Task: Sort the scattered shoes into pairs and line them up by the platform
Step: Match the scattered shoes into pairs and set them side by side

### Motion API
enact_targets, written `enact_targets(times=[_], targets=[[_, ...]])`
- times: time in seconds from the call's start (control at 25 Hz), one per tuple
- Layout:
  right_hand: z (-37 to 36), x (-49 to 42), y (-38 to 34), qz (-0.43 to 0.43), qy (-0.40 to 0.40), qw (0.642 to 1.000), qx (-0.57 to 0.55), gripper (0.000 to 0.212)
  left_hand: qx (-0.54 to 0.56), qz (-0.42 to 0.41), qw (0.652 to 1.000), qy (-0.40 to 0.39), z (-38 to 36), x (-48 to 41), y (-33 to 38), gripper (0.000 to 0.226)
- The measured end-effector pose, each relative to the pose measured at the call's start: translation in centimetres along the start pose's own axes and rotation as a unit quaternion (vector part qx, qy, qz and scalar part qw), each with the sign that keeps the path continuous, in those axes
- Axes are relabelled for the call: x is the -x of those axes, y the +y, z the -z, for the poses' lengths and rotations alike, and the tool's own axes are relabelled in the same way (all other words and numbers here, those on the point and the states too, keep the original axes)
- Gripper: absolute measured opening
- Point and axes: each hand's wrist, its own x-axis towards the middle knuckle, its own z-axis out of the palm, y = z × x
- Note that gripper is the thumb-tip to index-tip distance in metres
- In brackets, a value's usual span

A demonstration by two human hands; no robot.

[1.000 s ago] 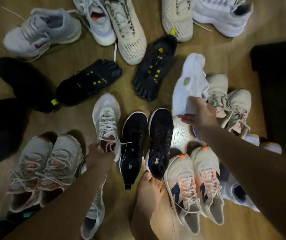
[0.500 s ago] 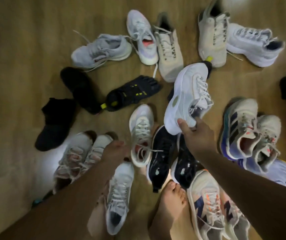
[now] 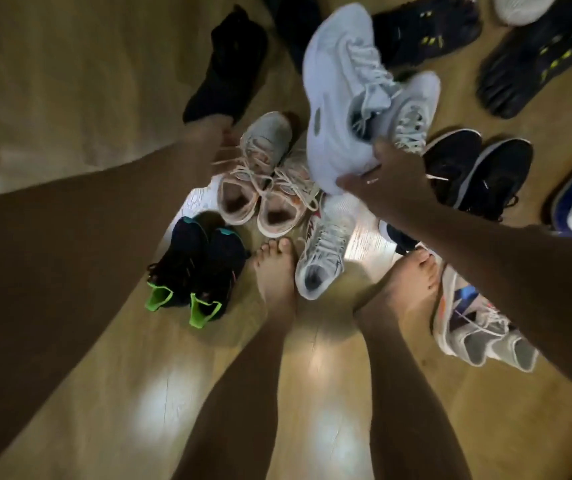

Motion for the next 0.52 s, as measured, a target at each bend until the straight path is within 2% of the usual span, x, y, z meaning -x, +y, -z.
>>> enact_targets(times=[0.04,0.08,0.16,0.2,0.24,0.32,0.4,0.52], targets=[[-1.2,0.5,-0.8,-0.002,-0.027,1.000,0.008,0.039,-0.117,0.002,0.993,-0.017,0.2,-1.0,0.6,0.040],[-2.3,1.1,-1.3,-0.009,-0.054,0.998,0.027,0.037,-0.160,-0.036,0.986,-0.011,0.2,-2.2,0.1,0.039],[-4.2,2.6,-1.7,-0.039,-0.086,0.993,0.066,0.036,-0.144,-0.072,0.987,0.024,-1.4,-2.9,1.8,0.036],[-4.7,3.3,-1.8,-0.055,-0.094,0.992,0.068,0.036,-0.148,-0.013,0.988,-0.040,-2.0,-1.7,2.5,0.032],[-5.0,4.0,-1.8,-0.066,-0.096,0.991,0.068,0.036,-0.173,0.005,0.974,-0.148,-1.5,-1.4,4.6,0.023],[-4.3,5.0,-1.2,-0.079,-0.081,0.989,0.092,0.031,-0.071,-0.015,0.970,-0.233,-2.5,-0.7,9.8,0.005],[-2.4,5.8,-0.1,-0.093,-0.044,0.987,0.124,0.027,-0.081,-0.089,0.955,-0.271,-4.1,1.8,11.5,0.007],[0.3,6.6,0.2,-0.117,0.025,0.987,0.110,0.032,-0.178,-0.109,0.945,-0.253,-7.4,4.7,11.5,0.045]])
